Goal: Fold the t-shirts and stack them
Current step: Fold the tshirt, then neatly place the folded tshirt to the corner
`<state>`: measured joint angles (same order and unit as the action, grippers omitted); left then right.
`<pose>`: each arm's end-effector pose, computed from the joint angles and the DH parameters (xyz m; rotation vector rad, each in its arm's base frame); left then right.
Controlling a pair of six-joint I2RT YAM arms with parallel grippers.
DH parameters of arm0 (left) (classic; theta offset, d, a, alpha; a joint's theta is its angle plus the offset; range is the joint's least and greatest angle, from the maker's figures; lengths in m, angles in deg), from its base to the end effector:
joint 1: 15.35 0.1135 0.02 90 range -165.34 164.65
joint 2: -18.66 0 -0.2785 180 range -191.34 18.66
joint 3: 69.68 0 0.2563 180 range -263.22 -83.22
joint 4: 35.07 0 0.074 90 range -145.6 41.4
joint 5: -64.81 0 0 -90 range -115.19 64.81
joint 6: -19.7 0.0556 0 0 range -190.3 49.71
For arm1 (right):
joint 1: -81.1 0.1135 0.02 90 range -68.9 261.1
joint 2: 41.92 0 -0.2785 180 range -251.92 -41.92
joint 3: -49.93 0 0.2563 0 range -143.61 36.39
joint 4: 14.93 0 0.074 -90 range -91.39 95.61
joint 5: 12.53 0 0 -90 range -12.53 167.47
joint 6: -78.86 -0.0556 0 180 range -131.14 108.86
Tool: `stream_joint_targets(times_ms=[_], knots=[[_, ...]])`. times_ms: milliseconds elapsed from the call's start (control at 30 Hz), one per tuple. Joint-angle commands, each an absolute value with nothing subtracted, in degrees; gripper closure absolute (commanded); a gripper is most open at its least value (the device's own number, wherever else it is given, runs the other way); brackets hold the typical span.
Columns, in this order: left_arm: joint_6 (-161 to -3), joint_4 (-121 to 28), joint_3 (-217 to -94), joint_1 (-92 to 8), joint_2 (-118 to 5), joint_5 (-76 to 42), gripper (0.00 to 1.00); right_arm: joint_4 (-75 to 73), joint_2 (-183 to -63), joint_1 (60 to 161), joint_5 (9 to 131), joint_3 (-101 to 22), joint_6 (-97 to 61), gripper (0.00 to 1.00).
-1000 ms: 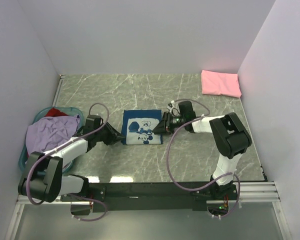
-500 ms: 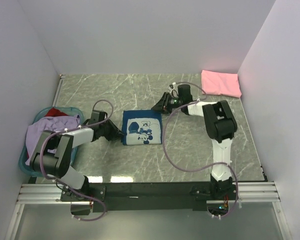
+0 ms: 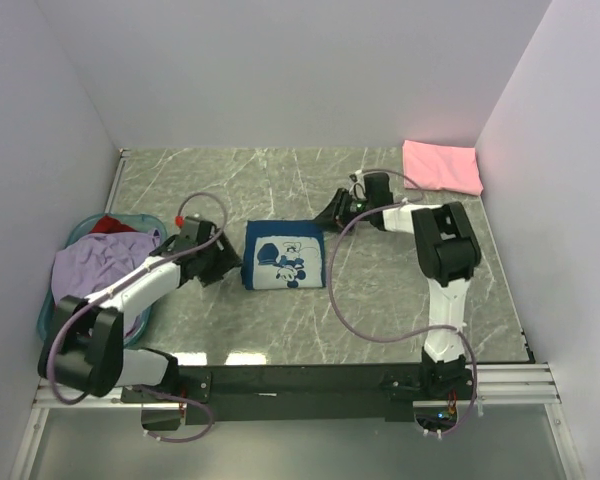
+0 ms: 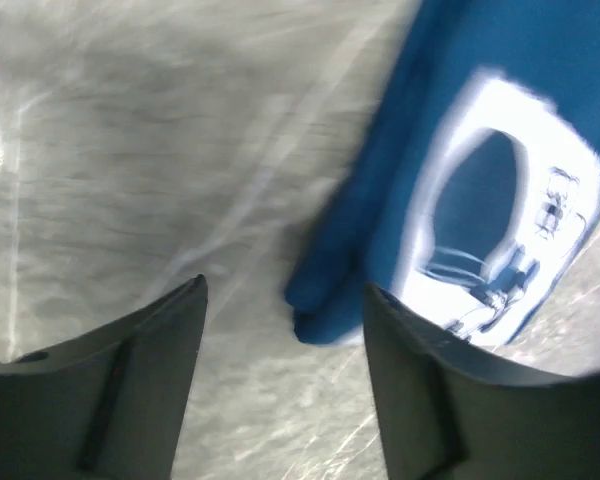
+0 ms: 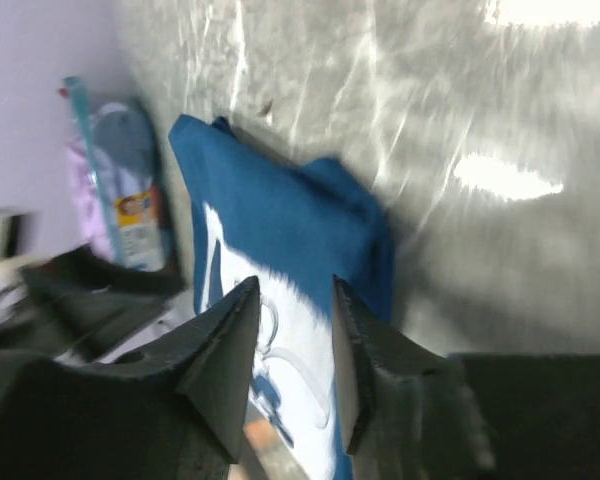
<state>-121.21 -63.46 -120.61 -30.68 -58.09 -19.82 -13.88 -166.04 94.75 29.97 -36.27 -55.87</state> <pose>0.2518 -0.0744 0.1680 -0.7602 2.4987 -0.5633 0.4423 0.1496 0.1164 0.1542 2.3973 1.4504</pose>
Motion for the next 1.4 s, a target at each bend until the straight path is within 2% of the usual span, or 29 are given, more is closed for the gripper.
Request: stream_joint_targets(times_ms=[0, 33, 67, 133, 200, 233, 300, 433, 567, 800, 1167, 1367], knots=[[-114.3, -72.3, -130.2, -38.1, -53.5, -33.9, 0.25, -3.0, -154.5, 94.2, 39.1, -33.8, -45.0, 0.57], [-113.5, -73.8, -132.0, -40.7, -53.6, -36.9, 0.19, -1.7, -150.5, 94.1, 41.3, -32.8, -43.7, 0.52], [-112.2, -75.0, -133.7, -45.5, -53.8, -39.1, 0.18, 2.9, -148.5, 94.1, 46.0, -31.8, -41.7, 0.49], [-110.7, -77.6, -138.5, -52.2, -55.9, -43.9, 0.17, 8.1, -142.9, 94.1, 51.6, -29.7, -40.1, 0.41], [-108.6, -79.2, -143.1, -56.9, -59.8, -49.0, 0.17, 15.7, -139.6, 93.9, 59.7, -28.1, -38.2, 0.37], [-107.9, -80.6, -144.6, -61.7, -61.4, -50.8, 0.18, 19.4, -136.3, 93.8, 62.3, -27.5, -37.3, 0.32], [-105.7, -81.8, -149.2, -66.3, -66.8, -56.0, 0.19, 21.3, -130.6, 93.3, 66.8, -24.4, -37.0, 0.28], [-101.6, -82.9, -156.8, -76.4, -75.7, -61.0, 0.24, 24.6, -121.8, 90.2, 69.6, -19.3, -38.7, 0.22], [-96.8, -82.0, -163.6, -80.5, -84.8, -63.1, 0.28, 24.4, -113.8, 85.8, 70.0, -12.0, -41.0, 0.13], [-92.1, -80.8, -168.5, -82.6, -93.0, -62.7, 0.38, 22.2, -105.4, 79.0, 65.9, -4.0, -42.4, 0.12], [-89.7, -77.6, -167.2, -82.7, -98.8, -59.6, 0.43, 17.6, -106.5, 76.8, 60.8, 0.1, -43.7, 0.13], [-89.0, -76.9, -166.3, -82.6, -101.0, -61.1, 0.57, 14.3, -107.7, 76.9, 56.4, 1.6, -43.3, 0.15]])
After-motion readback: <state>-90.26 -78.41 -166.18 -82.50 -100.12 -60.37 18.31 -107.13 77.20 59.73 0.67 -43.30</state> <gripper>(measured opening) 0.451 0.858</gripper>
